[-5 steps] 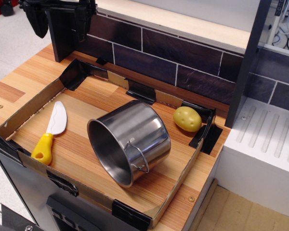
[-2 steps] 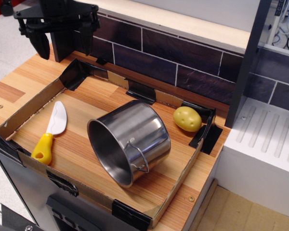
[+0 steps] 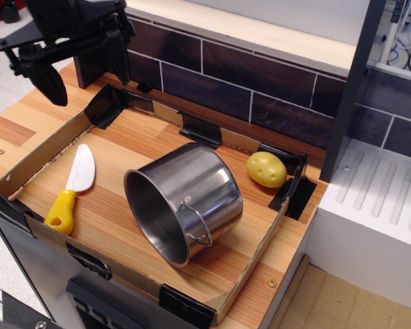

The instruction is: Upright metal pot

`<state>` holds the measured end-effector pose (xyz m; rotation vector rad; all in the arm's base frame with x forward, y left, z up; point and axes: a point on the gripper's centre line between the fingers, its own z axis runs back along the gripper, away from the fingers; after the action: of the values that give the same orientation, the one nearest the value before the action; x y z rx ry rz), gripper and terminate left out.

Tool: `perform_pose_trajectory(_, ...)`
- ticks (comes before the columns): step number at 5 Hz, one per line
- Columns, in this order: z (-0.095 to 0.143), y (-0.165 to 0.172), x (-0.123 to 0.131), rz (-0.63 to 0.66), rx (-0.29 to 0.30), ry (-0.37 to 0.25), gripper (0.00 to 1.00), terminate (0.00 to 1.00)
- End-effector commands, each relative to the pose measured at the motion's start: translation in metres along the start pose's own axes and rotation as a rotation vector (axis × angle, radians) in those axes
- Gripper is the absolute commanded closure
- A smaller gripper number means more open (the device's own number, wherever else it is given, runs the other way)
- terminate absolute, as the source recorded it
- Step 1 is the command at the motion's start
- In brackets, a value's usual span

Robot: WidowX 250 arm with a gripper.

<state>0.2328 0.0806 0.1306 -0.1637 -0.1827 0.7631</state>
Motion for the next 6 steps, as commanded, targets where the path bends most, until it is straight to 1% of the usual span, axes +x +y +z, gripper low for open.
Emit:
perform_pose_trajectory(1, 0.013, 0.001, -0.050, -0.168, -0.047, 0.087, 0.00, 0.00)
perform_pose_trajectory(2, 0.002, -0.005, -0.075, -0.190, -0.108, 0.117, 0.00, 0.00)
perform_pose_trajectory(3, -0.001, -0.013, -0.088, -0.140, -0.178, 0.109, 0.00, 0.00)
perform_pose_trajectory(4, -0.002, -0.018, -0.098, -0.106, -0.221, 0.100, 0.00, 0.00)
perform_pose_trajectory(5, -0.006, -0.023, -0.102, -0.098, -0.229, 0.098, 0.00, 0.00)
perform_pose_trajectory(6, -0.019, -0.027, -0.097, -0.055, -0.212, 0.068, 0.00, 0.00)
